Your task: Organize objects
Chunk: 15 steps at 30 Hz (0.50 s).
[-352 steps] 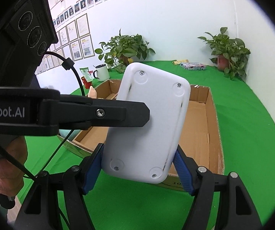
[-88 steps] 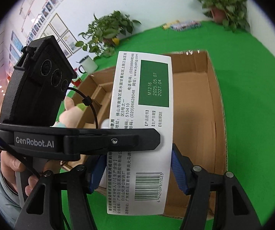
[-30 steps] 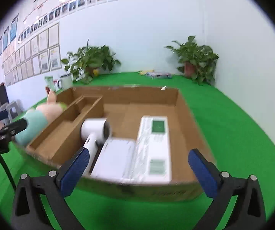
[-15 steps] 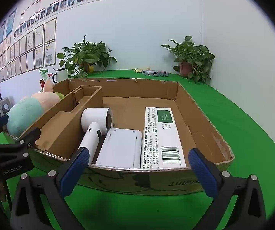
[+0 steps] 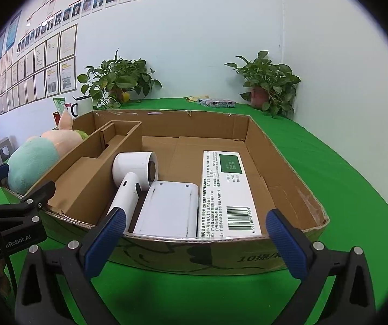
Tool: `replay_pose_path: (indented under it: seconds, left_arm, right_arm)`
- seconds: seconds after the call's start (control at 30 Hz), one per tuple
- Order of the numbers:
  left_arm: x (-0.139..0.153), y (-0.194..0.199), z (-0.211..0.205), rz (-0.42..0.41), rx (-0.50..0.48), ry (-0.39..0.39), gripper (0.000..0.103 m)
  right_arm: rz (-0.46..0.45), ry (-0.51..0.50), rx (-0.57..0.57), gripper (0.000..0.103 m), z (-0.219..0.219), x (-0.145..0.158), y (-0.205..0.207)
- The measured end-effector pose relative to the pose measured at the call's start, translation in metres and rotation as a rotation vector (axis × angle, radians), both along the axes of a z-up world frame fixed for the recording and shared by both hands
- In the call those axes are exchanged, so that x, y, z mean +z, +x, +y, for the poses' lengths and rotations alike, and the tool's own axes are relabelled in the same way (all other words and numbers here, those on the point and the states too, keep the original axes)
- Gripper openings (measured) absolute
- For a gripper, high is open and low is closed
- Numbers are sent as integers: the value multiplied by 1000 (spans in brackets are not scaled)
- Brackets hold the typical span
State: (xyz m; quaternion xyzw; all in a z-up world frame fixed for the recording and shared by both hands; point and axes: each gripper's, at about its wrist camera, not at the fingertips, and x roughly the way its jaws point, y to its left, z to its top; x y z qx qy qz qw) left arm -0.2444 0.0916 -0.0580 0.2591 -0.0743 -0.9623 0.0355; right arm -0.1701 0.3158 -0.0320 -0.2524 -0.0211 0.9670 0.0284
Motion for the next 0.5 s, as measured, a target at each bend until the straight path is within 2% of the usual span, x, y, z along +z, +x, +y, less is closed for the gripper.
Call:
replay_pose_path:
  seconds: [0.5]
  left_arm:
    - [0,-1,0,0,1,1,103]
  right_arm:
    - [0,1,-1,103,0,0,0]
